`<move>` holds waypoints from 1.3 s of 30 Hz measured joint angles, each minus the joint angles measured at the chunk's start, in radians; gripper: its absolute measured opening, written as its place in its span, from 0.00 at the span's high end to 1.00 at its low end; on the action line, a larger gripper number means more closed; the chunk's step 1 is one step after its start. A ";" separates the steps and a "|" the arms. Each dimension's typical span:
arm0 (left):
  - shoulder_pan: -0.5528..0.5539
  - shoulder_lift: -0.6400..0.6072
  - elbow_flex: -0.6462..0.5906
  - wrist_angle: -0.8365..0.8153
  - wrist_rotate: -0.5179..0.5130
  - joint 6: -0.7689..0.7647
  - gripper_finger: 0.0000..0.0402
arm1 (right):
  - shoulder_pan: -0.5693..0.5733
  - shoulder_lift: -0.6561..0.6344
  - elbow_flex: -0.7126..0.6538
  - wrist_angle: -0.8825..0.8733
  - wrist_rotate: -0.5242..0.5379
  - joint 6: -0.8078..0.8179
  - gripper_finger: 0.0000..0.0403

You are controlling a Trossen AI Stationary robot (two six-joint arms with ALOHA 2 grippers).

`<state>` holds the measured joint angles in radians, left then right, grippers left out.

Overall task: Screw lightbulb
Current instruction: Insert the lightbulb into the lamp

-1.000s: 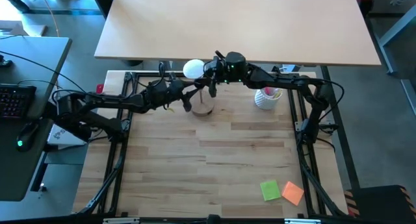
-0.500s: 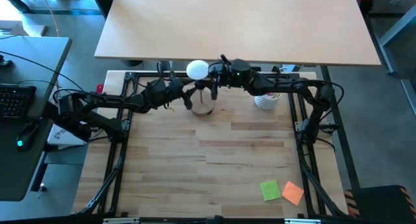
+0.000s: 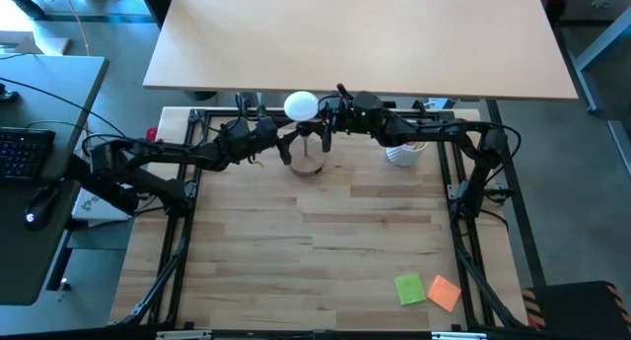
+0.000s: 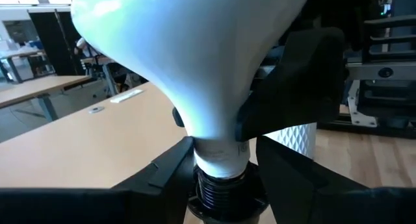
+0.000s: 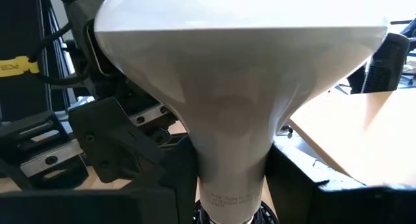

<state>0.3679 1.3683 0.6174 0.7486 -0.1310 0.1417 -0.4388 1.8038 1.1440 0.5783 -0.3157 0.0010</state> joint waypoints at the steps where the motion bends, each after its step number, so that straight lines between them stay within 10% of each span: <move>1: 0.000 0.007 0.000 0.010 0.000 0.001 0.60 | -0.001 0.000 0.000 0.000 -0.002 0.000 0.66; 24: -0.054 0.024 -0.001 0.042 0.032 0.019 0.60 | -0.107 0.003 -0.002 0.025 -0.338 -0.041 0.63; 39: -0.053 0.035 0.000 -0.274 -0.010 -0.023 0.60 | -0.109 0.003 -0.001 0.031 -0.324 -0.024 0.62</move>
<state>0.3154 1.4036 0.6171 0.4746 -0.1408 0.1185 -0.5478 1.8067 1.1427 0.6098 -0.6394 -0.0229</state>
